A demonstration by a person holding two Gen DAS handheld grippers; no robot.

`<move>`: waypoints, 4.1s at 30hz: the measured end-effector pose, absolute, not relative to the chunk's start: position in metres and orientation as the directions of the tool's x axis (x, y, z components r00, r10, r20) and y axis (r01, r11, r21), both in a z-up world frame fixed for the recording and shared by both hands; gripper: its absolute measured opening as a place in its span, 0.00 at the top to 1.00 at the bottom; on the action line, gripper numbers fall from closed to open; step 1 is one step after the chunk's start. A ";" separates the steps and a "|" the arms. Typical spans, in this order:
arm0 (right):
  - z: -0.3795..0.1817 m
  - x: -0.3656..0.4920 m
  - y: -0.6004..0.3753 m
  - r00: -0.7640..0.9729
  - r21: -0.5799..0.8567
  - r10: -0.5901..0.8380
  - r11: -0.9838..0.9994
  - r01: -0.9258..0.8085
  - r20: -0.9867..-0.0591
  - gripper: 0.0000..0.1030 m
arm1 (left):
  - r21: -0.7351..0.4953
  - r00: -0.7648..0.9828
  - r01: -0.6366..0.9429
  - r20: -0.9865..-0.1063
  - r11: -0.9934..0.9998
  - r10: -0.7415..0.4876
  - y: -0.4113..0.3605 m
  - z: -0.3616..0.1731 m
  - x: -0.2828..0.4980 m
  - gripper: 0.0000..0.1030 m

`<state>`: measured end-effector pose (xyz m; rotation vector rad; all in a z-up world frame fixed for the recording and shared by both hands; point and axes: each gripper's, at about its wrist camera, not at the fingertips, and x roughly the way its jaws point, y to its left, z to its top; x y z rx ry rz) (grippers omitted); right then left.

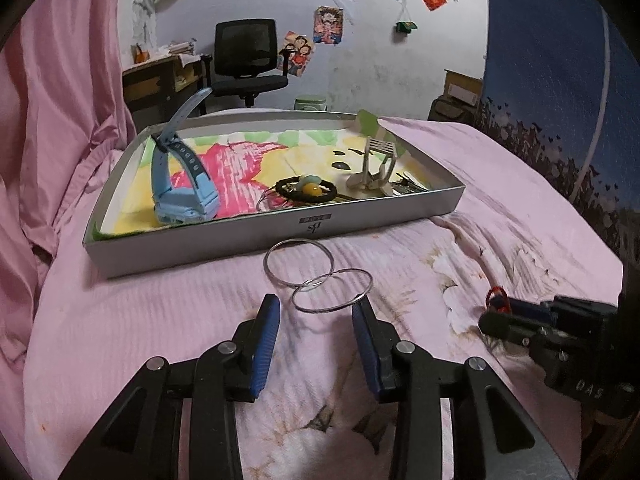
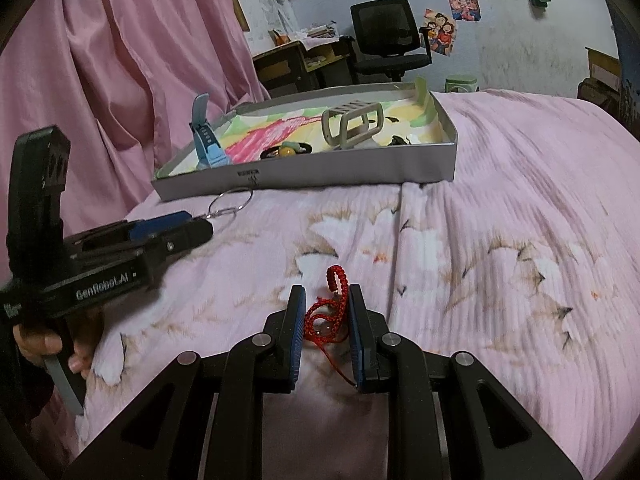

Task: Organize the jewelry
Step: 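Grasp a silver bangle with the left tool while the right tool holds the red bracelet, then carry the red bracelet over the tray with the right tool while the left tool carries the bangle, then open the right tool to drop the red bracelet while the left tool releases the bangle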

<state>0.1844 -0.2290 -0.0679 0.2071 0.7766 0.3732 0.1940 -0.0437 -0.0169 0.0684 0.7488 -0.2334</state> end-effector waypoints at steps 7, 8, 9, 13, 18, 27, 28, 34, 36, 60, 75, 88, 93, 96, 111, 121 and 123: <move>-0.065 0.191 -0.229 0.668 0.330 0.413 0.908 -0.256 -0.619 0.82 | 0.025 0.725 0.268 -0.663 0.963 -0.184 -0.050 -0.013 0.191 0.73; -0.065 0.191 -0.228 0.670 0.329 0.414 0.908 -0.258 -0.616 0.82 | 0.028 0.726 0.274 -0.662 0.961 -0.187 -0.051 -0.013 0.191 0.74; -0.064 0.193 -0.228 0.673 0.328 0.414 0.908 -0.261 -0.612 0.82 | 0.028 0.724 0.282 -0.662 0.959 -0.193 -0.051 -0.012 0.191 0.78; -0.062 0.197 -0.227 0.679 0.326 0.418 0.907 -0.268 -0.603 0.82 | 0.023 0.716 0.298 -0.666 0.954 -0.207 -0.052 -0.012 0.192 0.90; -0.056 0.200 -0.223 0.697 0.318 0.427 0.902 -0.290 -0.576 0.83 | 0.005 0.734 0.295 -0.642 0.956 -0.223 -0.049 -0.006 0.191 0.97; -0.026 0.200 -0.219 0.775 0.282 0.437 0.897 -0.340 -0.457 0.83 | 0.010 0.828 0.237 -0.526 0.972 -0.196 -0.037 0.024 0.185 0.97; -0.021 0.201 -0.219 0.785 0.274 0.435 0.898 -0.344 -0.440 0.83 | 0.015 0.836 0.232 -0.514 0.973 -0.192 -0.036 0.028 0.185 0.97; 0.009 0.210 -0.218 0.836 0.251 0.440 0.893 -0.373 -0.327 0.83 | 0.034 0.882 0.201 -0.442 0.979 -0.165 -0.036 0.053 0.188 0.97; 0.016 0.214 -0.217 0.848 0.238 0.441 0.893 -0.382 -0.293 0.83 | 0.034 0.893 0.189 -0.421 0.981 -0.158 -0.036 0.061 0.190 0.97; 0.013 0.277 -0.212 0.909 0.127 0.376 0.925 -0.358 -0.180 0.83 | 0.026 0.951 0.116 -0.290 0.993 -0.103 -0.057 0.058 0.269 0.97; -0.017 0.315 -0.220 0.874 0.223 0.358 0.929 -0.296 -0.329 0.83 | -0.017 0.881 0.092 -0.465 0.996 -0.089 -0.050 0.019 0.306 0.97; -0.042 0.330 -0.228 0.840 0.268 0.332 0.935 -0.232 -0.430 0.83 | -0.029 0.807 0.070 -0.587 0.997 -0.073 -0.048 -0.001 0.325 0.97; -0.046 0.331 -0.228 0.833 0.277 0.336 0.933 -0.229 -0.440 0.82 | -0.027 0.781 0.063 -0.621 0.998 -0.066 -0.048 -0.006 0.329 0.97; -0.046 0.331 -0.228 0.833 0.275 0.335 0.933 -0.230 -0.440 0.82 | -0.034 0.778 0.060 -0.625 0.998 -0.068 -0.047 -0.006 0.330 0.97; -0.039 0.321 -0.228 0.858 0.275 0.321 0.935 -0.222 -0.400 0.59 | -0.088 0.811 0.027 -0.581 0.996 -0.073 -0.037 0.006 0.319 0.96; -0.011 0.299 -0.232 0.907 0.258 0.285 0.944 -0.208 -0.311 0.38 | -0.106 0.888 -0.011 -0.458 0.994 -0.039 -0.029 0.032 0.287 0.38; -0.005 0.294 -0.233 0.912 0.259 0.281 0.944 -0.207 -0.297 0.34 | -0.097 0.890 -0.017 -0.455 0.995 -0.030 -0.029 0.036 0.283 0.38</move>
